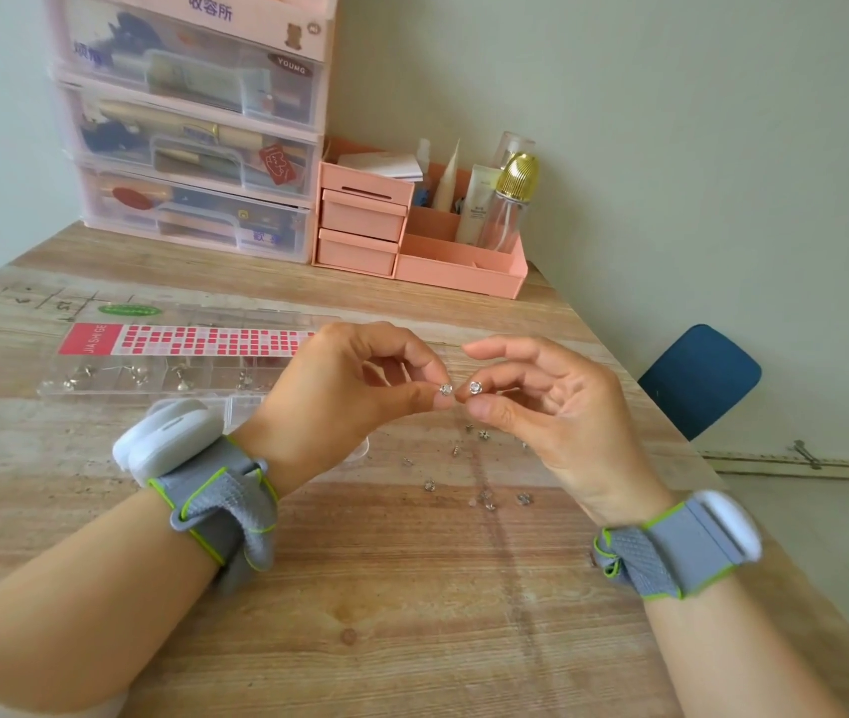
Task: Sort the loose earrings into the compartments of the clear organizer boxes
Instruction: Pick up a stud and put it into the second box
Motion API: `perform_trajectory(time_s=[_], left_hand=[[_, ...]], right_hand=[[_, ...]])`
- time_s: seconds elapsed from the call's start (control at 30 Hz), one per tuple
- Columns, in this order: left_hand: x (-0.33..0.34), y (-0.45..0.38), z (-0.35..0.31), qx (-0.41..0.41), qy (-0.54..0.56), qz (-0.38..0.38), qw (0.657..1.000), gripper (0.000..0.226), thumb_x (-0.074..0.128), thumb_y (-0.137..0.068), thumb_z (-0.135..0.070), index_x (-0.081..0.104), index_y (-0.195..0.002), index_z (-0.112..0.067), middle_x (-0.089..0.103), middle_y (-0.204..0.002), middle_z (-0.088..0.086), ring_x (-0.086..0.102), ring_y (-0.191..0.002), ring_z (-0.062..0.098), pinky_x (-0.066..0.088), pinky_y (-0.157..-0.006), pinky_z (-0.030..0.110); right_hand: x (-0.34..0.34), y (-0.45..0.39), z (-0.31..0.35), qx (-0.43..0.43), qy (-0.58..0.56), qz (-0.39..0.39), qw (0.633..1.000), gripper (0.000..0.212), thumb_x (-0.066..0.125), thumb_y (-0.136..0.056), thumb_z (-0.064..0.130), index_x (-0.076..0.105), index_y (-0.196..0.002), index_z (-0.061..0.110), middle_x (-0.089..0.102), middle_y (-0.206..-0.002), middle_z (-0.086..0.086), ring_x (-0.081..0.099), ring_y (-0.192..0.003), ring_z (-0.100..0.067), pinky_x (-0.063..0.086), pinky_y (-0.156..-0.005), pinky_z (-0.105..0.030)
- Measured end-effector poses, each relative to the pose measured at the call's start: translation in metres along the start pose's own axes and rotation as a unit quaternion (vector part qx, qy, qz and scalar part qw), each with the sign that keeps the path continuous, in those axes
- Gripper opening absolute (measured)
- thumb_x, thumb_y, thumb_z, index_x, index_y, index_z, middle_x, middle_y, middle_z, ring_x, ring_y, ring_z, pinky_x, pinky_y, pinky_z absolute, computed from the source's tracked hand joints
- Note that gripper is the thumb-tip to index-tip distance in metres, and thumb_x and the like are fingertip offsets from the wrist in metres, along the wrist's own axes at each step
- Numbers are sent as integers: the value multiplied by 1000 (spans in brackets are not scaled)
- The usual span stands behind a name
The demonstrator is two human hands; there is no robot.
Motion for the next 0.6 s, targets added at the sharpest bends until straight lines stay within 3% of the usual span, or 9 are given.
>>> perform_trajectory(time_s=[0.17, 0.4, 0.6], left_hand=[[0, 0, -5, 18, 6, 4, 1000, 22, 70, -57, -34, 70, -70, -17, 67, -73, 6, 52, -61, 21, 45, -61, 23], [-1, -1, -7, 43, 5, 8, 999, 17, 72, -62, -29, 71, -72, -16, 68, -75, 3, 57, -69, 30, 45, -68, 32], [-1, -1, -8, 48, 5, 9, 999, 16, 72, -61, -30, 71, -71, -18, 69, -76, 4, 58, -69, 28, 45, -67, 28]], right_hand=[[2, 1, 4, -12, -13, -2, 1000, 32, 71, -66, 10, 67, -96, 21, 71, -74, 3, 63, -73, -9, 53, -72, -21], [0, 3, 8, -24, -35, -12, 999, 33, 71, -65, 8, 66, -96, 17, 73, -73, 2, 65, -74, -11, 54, -73, -25], [0, 3, 6, -19, -39, -17, 999, 32, 72, -64, 8, 66, -93, 18, 73, -72, 3, 65, -72, -7, 54, -72, -21]])
Point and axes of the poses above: each hand's wrist, its own y-axis away from the middle knuckle, its own x-axis out of the palm, z = x × y, the point moved 10 cm from there along -y, towards the middle knuckle
